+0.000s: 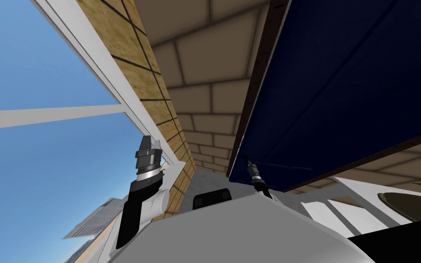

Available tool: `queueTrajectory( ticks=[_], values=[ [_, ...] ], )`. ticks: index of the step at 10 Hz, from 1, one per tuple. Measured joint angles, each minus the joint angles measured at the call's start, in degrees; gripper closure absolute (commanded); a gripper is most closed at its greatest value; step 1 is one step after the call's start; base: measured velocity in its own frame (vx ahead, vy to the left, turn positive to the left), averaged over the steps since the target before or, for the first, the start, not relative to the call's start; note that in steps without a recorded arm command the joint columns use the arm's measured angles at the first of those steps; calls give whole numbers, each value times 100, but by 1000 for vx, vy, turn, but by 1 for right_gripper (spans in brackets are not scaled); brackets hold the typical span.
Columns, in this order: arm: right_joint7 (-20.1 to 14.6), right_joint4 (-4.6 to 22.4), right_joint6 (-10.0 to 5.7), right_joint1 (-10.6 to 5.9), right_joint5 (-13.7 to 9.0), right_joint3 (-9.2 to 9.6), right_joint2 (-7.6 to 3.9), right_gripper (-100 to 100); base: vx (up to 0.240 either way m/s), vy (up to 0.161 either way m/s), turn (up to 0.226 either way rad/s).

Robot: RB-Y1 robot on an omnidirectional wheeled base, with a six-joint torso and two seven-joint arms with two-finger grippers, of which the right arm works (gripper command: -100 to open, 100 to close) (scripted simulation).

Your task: Pull the door open

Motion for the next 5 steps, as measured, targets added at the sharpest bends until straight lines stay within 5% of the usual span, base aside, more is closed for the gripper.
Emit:
queueTrajectory(
  ticks=[5],
  values=[
    [-362,68,-290,212,121,252,-250,100,-213,-33,130]
  ],
)
